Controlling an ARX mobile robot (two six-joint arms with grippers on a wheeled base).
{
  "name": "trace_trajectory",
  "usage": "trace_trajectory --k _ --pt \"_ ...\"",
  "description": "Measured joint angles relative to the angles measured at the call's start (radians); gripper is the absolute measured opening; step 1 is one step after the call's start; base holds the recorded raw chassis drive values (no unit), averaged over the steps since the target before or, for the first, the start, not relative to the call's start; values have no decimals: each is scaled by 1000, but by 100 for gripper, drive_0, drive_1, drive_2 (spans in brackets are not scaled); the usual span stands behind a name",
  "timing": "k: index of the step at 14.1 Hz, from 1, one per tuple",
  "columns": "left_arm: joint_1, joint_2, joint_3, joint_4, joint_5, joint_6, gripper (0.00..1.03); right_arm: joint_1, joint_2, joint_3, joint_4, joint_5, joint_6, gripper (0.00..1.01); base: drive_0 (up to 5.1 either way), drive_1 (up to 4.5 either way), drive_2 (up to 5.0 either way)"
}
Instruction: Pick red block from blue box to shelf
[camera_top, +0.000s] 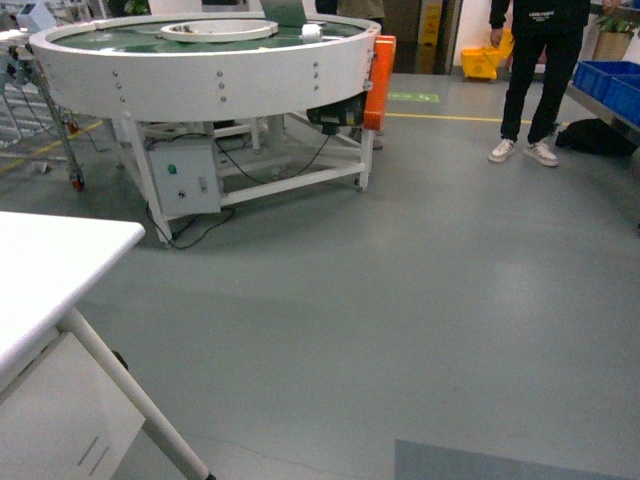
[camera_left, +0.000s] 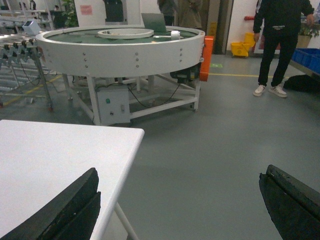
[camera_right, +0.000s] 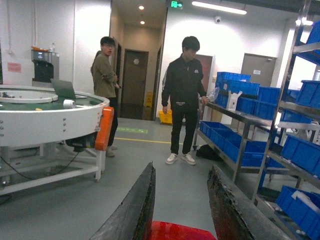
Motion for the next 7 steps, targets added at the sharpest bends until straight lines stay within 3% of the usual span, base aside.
trace_trajectory --k 7 --pt "0 0 0 0 0 0 98 0 0 0 0 0 0 27 -1 161 -163"
